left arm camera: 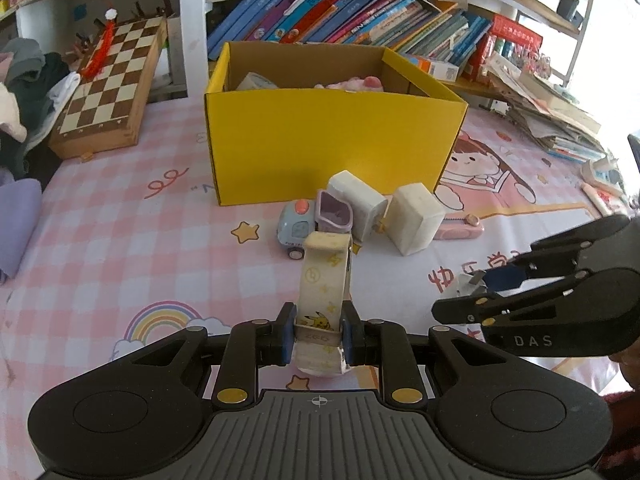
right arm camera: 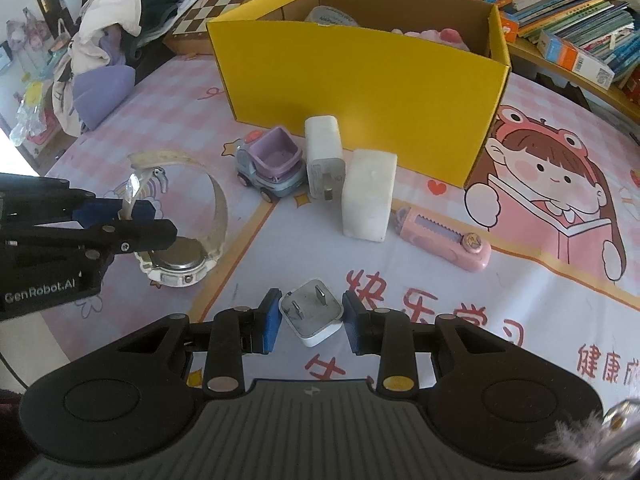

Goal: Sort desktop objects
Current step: 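Lift the watch with the left tool while the right tool closes on the white charger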

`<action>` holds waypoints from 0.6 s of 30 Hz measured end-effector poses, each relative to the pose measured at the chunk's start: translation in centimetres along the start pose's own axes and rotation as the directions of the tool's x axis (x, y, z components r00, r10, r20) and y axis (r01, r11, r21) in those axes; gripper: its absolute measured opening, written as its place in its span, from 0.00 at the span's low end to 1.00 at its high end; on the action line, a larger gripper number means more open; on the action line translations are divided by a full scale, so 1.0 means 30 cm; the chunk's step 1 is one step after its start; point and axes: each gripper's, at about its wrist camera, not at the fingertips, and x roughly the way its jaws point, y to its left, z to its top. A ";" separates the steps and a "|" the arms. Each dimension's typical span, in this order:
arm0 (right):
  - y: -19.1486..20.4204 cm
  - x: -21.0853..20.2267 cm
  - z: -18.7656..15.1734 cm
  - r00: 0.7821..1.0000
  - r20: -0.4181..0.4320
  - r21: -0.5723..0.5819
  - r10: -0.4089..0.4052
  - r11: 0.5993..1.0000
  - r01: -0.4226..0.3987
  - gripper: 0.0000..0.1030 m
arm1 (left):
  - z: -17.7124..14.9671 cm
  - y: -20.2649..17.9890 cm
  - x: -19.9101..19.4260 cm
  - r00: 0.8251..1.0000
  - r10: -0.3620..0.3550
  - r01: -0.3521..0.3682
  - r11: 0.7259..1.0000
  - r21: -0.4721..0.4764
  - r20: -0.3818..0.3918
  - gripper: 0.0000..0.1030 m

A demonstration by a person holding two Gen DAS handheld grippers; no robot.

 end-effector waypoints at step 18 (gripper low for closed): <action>0.017 -0.092 -0.078 0.998 0.035 0.068 -0.056 0.996 0.054 0.30 | -0.014 0.024 -0.082 0.997 -0.056 0.058 0.998 -0.034 0.060 0.21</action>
